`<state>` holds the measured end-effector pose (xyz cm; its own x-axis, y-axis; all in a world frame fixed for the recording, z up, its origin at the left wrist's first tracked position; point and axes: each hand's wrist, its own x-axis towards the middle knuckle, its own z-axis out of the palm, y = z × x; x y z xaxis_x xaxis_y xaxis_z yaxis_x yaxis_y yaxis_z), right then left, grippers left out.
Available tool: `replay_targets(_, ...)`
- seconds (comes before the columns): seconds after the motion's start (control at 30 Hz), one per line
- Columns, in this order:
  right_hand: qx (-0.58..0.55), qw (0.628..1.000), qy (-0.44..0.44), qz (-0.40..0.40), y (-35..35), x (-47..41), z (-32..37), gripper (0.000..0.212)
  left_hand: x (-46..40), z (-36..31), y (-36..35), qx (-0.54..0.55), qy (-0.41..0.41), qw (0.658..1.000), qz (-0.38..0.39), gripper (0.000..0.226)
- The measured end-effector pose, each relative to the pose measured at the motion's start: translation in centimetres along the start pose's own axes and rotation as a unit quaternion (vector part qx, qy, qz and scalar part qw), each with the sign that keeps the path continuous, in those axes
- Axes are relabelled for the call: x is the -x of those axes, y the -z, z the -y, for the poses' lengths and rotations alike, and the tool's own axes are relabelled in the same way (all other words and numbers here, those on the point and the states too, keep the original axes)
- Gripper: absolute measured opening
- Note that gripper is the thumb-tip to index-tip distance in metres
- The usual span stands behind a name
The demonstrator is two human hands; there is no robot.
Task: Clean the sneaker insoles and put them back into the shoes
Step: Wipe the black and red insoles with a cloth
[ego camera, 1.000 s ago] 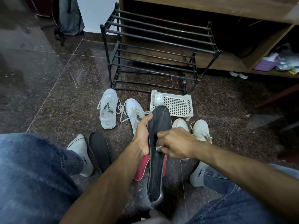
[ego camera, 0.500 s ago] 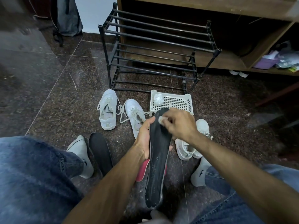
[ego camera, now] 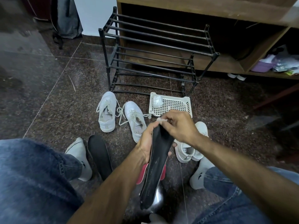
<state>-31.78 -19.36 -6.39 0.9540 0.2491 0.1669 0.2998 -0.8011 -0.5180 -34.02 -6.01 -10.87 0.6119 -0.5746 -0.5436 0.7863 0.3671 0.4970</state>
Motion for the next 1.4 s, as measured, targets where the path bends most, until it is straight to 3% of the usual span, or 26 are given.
replay_targets(0.07,0.035,0.999,-0.012,0.007,-0.1,0.4,-0.5,0.012,-0.1,-0.2,0.1,0.020,0.005,1.000,0.009,0.061)
replay_targets(0.2,0.122,0.983,-0.133,-0.045,1.4,-1.2,-3.4,0.013,-0.2,0.2,0.5,0.014,0.013,1.000,0.023,0.067)
replay_targets(0.27,0.104,0.992,-0.070,-0.019,1.4,-0.2,-3.1,0.017,-0.2,0.1,0.7,0.025,0.005,0.999,0.019,0.063)
replay_targets(0.37,0.139,0.987,0.016,0.086,0.5,2.4,-2.2,0.018,-0.4,-0.1,0.6,0.040,-0.001,0.999,0.008,0.060)
replay_targets(0.63,0.151,0.984,-0.096,0.007,0.8,-0.8,-3.0,0.014,-0.6,-0.3,1.2,0.023,0.010,1.000,-0.002,0.066)
replay_targets(0.83,0.098,0.988,0.006,0.120,1.1,1.5,-2.5,0.009,-0.9,0.0,1.7,0.036,-0.010,0.999,-0.032,0.059)
replay_targets(0.97,0.118,0.981,0.048,0.146,-0.1,2.4,-0.6,0.010,-1.7,-0.4,0.9,0.074,-0.042,0.994,-0.067,0.046)
replay_targets(1.07,0.059,0.987,0.035,0.147,-1.2,3.1,1.0,0.009,-1.8,-1.1,1.3,0.119,-0.061,0.988,-0.074,0.055)
replay_targets(1.2,0.017,0.972,0.098,0.211,-1.6,4.6,2.7,0.007,-1.2,-1.9,2.5,0.157,-0.085,0.983,-0.048,0.064)
replay_targets(1.27,0.053,0.973,0.114,0.193,-1.4,3.7,2.7,0.010,-0.9,-2.1,2.5,0.169,-0.093,0.981,-0.033,0.064)
replay_targets(1.4,0.026,0.997,0.033,0.072,-1.6,1.3,2.9,0.013,-0.9,-2.5,1.8,0.179,-0.125,0.974,-0.053,0.053)
